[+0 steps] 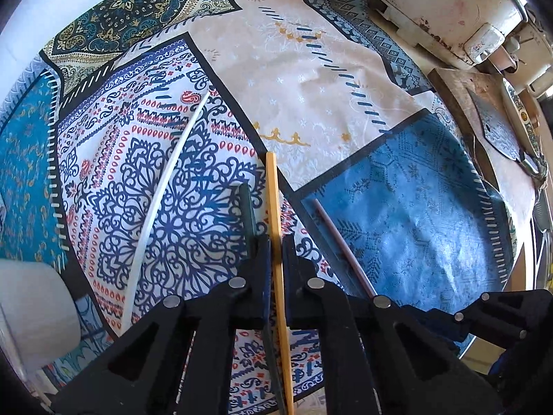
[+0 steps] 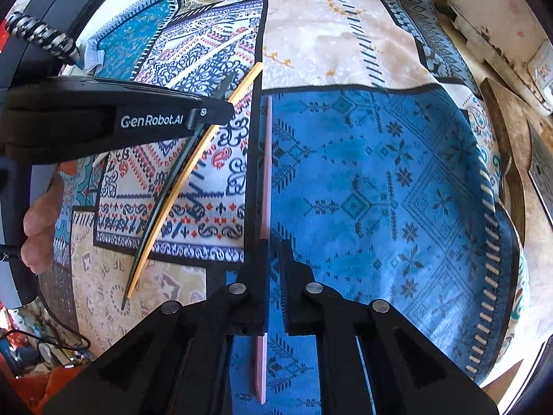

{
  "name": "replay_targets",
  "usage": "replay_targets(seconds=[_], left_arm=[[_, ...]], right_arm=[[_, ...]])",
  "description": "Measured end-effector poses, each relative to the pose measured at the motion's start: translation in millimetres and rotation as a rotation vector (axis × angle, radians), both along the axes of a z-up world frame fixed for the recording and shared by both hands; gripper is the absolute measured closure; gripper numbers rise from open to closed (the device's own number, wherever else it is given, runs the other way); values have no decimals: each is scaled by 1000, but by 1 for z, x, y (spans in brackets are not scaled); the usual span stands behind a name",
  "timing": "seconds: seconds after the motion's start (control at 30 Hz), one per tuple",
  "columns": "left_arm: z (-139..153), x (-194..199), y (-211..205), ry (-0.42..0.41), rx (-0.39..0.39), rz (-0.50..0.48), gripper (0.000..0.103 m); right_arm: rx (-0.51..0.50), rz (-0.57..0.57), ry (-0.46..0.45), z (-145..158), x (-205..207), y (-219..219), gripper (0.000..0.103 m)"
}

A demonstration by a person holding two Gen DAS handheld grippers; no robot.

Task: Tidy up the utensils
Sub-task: 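Grasp a yellow chopstick with the left tool while the right tool grasps a pink chopstick, then lift the yellow chopstick toward the cup with the left tool while the right tool lifts the pink chopstick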

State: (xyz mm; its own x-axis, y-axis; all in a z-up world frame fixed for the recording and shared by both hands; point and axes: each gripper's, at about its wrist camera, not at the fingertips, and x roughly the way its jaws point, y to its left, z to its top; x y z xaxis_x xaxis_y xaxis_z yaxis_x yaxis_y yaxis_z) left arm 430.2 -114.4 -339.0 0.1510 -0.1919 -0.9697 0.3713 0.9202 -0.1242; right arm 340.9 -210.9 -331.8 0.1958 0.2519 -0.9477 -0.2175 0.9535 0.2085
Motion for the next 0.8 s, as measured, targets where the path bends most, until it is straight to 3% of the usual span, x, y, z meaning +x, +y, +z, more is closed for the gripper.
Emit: replay_targets(seconds=[0.2, 0.47, 0.8], left_arm=[[18, 10, 20, -32, -38, 48, 99], [30, -7, 60, -42, -53, 96, 99], [16, -25, 83, 25, -66, 126, 99]], right_arm=[[25, -21, -3, 0, 27, 11, 100], [34, -4, -29, -2, 61, 35, 100], [50, -12, -43, 1, 103, 47, 100]])
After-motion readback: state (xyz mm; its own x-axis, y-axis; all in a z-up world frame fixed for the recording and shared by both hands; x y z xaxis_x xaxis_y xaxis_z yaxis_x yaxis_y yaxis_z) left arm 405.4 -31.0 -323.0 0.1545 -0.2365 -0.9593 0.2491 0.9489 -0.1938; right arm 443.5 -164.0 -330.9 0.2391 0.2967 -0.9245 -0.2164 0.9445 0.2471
